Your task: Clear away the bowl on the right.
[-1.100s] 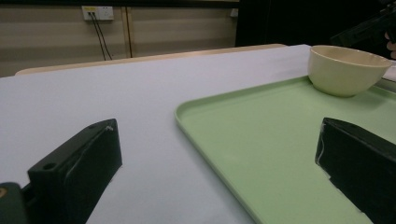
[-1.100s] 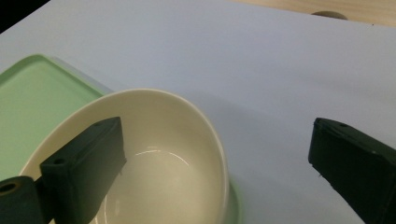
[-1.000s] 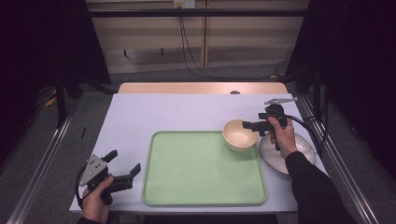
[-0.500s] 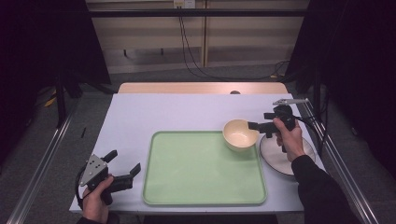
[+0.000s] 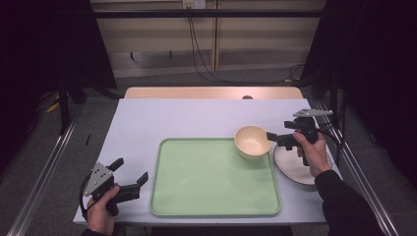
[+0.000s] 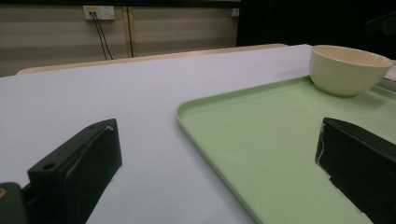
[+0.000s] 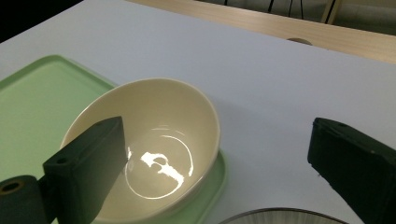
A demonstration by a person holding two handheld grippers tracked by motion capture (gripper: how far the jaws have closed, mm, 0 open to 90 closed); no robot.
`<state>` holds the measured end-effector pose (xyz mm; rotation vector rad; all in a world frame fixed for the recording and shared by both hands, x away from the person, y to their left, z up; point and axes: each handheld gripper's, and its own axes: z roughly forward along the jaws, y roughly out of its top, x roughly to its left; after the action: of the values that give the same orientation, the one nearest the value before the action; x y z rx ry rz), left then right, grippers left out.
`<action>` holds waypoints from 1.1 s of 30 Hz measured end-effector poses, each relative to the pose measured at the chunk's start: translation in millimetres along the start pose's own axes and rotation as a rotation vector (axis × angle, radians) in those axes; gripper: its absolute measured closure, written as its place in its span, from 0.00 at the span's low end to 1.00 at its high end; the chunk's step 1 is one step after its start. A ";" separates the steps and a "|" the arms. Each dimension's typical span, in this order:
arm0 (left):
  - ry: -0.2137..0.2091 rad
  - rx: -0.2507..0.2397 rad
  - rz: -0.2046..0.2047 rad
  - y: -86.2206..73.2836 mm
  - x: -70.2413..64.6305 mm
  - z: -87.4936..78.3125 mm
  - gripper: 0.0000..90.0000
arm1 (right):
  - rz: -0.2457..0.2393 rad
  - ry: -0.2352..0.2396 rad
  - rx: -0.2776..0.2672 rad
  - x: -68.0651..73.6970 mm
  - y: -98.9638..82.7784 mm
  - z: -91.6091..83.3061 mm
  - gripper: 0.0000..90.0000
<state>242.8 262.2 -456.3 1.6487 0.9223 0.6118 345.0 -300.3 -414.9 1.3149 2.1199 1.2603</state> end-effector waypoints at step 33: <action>0.001 0.002 0.002 0.1 0.1 -0.7 0.00 | -0.006 -0.019 -0.039 13.0 -40.2 -61.7 0.06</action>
<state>242.3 262.6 -456.0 1.6518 0.9226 0.6137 275.3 -327.6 -412.3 1.2978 2.0748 1.2750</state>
